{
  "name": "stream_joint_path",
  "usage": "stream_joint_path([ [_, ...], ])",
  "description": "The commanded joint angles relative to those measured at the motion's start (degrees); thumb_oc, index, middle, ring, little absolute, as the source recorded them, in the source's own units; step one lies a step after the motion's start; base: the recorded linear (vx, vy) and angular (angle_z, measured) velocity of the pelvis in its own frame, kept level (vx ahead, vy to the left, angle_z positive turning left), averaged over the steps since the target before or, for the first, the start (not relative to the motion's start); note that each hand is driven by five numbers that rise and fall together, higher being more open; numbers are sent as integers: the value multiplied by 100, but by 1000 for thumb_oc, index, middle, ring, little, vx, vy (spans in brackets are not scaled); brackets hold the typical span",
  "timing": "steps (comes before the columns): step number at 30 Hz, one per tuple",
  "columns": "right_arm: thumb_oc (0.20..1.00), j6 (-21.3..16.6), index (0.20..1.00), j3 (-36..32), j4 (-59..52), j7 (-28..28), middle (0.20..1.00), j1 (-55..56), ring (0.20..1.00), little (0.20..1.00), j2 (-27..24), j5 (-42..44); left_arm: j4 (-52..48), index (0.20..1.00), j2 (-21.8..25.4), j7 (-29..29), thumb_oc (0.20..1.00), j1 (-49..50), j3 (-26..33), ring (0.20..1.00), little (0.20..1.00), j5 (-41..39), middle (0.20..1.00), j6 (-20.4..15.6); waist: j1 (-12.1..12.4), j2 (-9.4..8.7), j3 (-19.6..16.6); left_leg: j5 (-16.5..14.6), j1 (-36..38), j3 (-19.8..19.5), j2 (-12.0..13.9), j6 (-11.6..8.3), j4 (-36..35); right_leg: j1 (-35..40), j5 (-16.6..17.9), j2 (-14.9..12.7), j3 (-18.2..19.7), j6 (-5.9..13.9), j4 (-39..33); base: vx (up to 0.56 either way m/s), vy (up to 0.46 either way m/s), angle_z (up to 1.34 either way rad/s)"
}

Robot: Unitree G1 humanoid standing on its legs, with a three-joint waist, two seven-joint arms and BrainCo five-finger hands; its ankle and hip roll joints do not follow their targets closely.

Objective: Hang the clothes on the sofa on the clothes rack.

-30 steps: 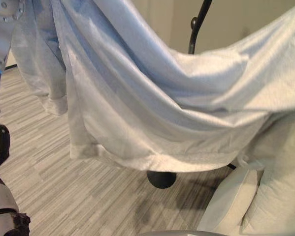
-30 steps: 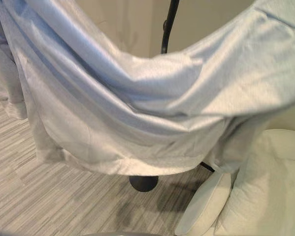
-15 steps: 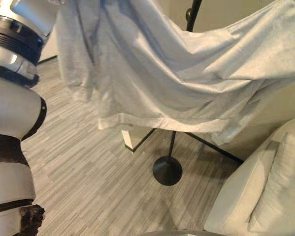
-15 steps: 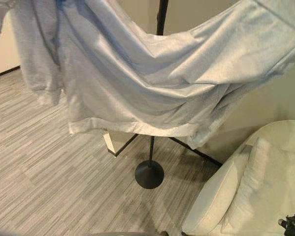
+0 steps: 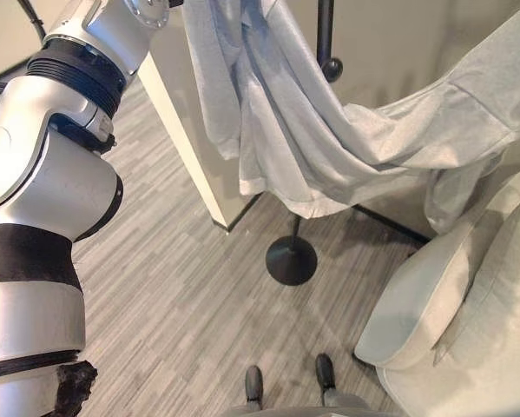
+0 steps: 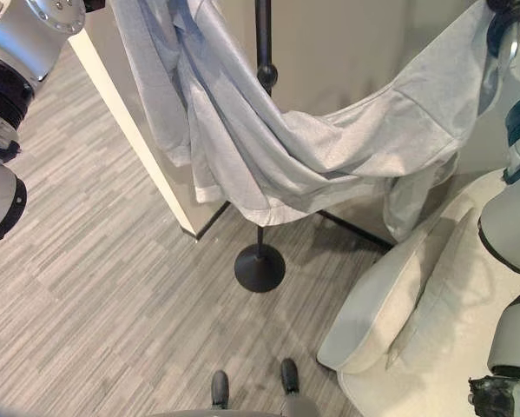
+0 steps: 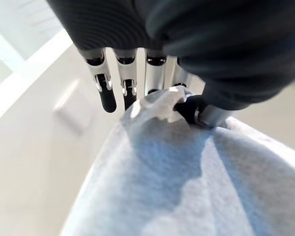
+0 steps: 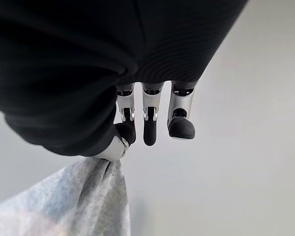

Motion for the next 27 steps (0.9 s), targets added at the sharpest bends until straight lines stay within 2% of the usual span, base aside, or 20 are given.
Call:
stream_joint_path([
  [1,200,7,200,111,464,-229,200,-1277,200,200,-188,70,489,200,428,104,200,-1161,-47,200,200,99,200,-1,51,-41,449,-40,224,160,157,-428,25,287,122,-14,154,581,-118,5,14,-11],
  [9,200,-31,200,116,-36,-395,200,-1321,200,200,-604,251,-13,200,973,392,200,-944,258,200,200,-88,200,-25,30,-56,419,-101,344,166,151,-413,25,382,71,-2,189,570,-118,32,2,-1],
  [10,200,-56,200,33,-266,-451,200,-1238,200,200,-837,285,-325,200,1193,522,200,-841,361,200,200,-75,200,-62,25,-52,373,-143,425,173,149,-403,25,447,35,0,192,560,-118,46,3,7],
  [11,200,-48,200,26,-284,-450,200,-1224,200,200,-845,281,-348,200,1200,527,200,-817,377,200,200,-67,200,-52,28,-51,375,-146,437,174,150,-403,25,459,33,1,193,560,-118,65,12,-14],
  [14,200,-50,200,-221,-765,-575,200,-998,200,200,-1300,284,-981,200,1572,714,200,-454,754,200,200,3,200,-90,33,-55,304,-226,600,182,147,-380,25,609,-56,-2,181,549,-118,71,15,-10],
  [16,200,-48,200,-639,-1590,-670,200,-560,200,200,-1811,116,-1682,200,1973,883,200,165,1336,200,200,168,200,-82,39,-46,235,-315,780,201,142,-361,25,802,-148,-15,148,537,-118,83,27,-6],
  [19,200,-103,200,-962,-2130,-678,200,-166,200,200,-2154,-59,-2065,200,2175,921,200,655,1746,200,200,292,200,-85,60,-38,184,-381,911,215,137,-346,25,937,-205,-27,113,532,-118,52,12,25],
  [21,200,-190,200,-1421,-2782,-690,200,428,200,200,-2631,-273,-2516,200,2395,924,200,1255,2236,200,200,399,200,-126,56,-17,131,-443,1053,221,158,-337,25,1089,-265,-43,85,534,-118,68,15,19],
  [23,200,-207,200,-1827,-3138,-689,200,849,200,200,-2809,-347,-2777,200,2483,913,200,1640,2547,200,200,466,200,-123,54,-6,103,-470,1111,233,165,-339,25,1153,-288,-47,66,536,-118,29,9,2],
  [25,200,-212,200,-2536,-3606,-731,200,1651,200,200,-3096,-498,-3194,200,2664,927,200,2262,3038,200,200,560,200,-145,60,0,54,-499,1186,252,175,-333,25,1235,-321,-62,28,542,-118,24,13,12],
  [27,200,-282,200,-3418,-4234,-740,200,2626,200,200,-3388,-688,-3706,200,2854,911,200,3156,3770,200,200,661,200,-211,49,42,-19,-552,1278,270,189,-309,25,1339,-356,-81,-22,536,-118,36,9,3],
])
